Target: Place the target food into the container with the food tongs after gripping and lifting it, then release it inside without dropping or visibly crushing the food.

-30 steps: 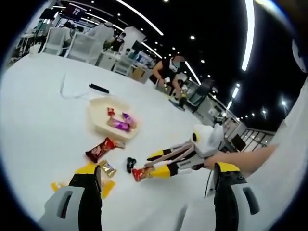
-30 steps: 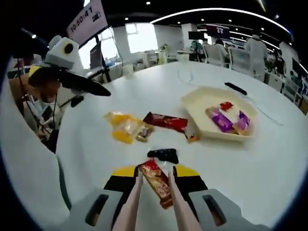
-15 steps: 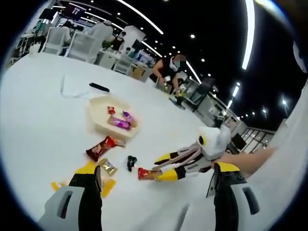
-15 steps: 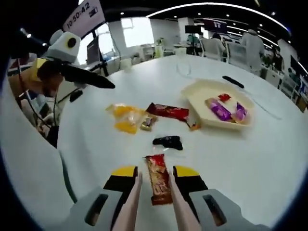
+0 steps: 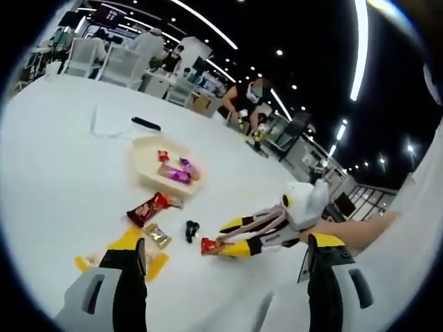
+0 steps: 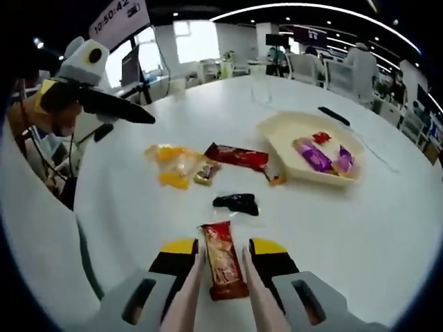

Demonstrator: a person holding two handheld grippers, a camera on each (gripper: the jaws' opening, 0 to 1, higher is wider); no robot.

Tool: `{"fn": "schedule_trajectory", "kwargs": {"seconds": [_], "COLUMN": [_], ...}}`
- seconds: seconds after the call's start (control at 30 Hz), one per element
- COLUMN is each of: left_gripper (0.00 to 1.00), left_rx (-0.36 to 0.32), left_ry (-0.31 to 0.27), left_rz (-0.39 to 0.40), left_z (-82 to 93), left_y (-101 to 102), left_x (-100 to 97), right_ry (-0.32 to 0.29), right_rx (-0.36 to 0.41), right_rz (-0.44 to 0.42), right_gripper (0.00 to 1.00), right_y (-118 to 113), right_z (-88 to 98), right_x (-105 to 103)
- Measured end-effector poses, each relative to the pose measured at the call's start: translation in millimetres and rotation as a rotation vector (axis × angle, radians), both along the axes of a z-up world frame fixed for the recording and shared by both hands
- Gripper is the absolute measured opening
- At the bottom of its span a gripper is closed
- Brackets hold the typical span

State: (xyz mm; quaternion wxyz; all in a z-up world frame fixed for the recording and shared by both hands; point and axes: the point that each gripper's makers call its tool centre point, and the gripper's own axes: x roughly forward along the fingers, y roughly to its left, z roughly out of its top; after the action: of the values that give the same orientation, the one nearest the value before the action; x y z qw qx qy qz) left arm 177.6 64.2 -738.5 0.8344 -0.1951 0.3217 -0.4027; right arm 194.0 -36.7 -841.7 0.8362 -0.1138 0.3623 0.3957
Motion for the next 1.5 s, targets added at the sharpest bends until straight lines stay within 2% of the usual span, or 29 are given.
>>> {"fn": "schedule_trajectory", "kwargs": {"seconds": [0.1, 0.17, 0.4, 0.5, 0.53, 0.73, 0.9, 0.97, 1.0, 1.13, 1.5], "left_gripper": [0.98, 0.98, 0.98, 0.97, 0.97, 0.97, 0.97, 0.97, 0.97, 0.97, 0.97], "left_rx": [-0.01, -0.009, -0.009, -0.006, -0.004, 0.002, 0.008, 0.008, 0.011, 0.014, 0.027], "left_ry": [0.01, 0.016, 0.029, 0.027, 0.026, 0.024, 0.022, 0.021, 0.019, 0.021, 0.033], "left_rz": [0.014, 0.019, 0.015, 0.008, 0.005, 0.0, 0.012, 0.017, 0.023, 0.029, 0.002], "left_z": [-1.7, -4.5, -7.4, -6.7, -6.7, -6.1, -4.7, -3.4, -2.5, -3.0, -4.1], "left_y": [3, 5, 4, 4, 4, 4, 7, 8, 9, 10, -1], "left_x": [-0.8, -1.4, 0.1, 0.4, 0.6, -0.6, 1.9, 2.9, 3.7, 4.5, 8.1], "right_ry": [-0.008, -0.047, -0.063, -0.08, -0.076, -0.069, -0.036, -0.026, -0.004, -0.027, -0.018], "right_rx": [0.002, -0.039, -0.096, -0.091, -0.079, -0.079, -0.033, -0.034, -0.041, -0.112, -0.079], "right_rz": [-0.002, 0.061, 0.084, 0.072, 0.048, 0.028, -0.022, -0.041, -0.079, -0.065, -0.099], "right_gripper": [0.28, 0.28, 0.25, 0.23, 0.22, 0.21, 0.21, 0.21, 0.21, 0.21, 0.21], "right_y": [-1, 0, 3, 2, 2, 2, -1, -2, -1, 4, 0], "right_z": [-0.1, -0.8, -2.9, -3.0, -2.3, -2.5, -2.2, -2.4, -2.7, -4.6, -3.5], "right_x": [1, 0, -1, -3, -2, -1, 2, 4, 5, 4, 5]}}
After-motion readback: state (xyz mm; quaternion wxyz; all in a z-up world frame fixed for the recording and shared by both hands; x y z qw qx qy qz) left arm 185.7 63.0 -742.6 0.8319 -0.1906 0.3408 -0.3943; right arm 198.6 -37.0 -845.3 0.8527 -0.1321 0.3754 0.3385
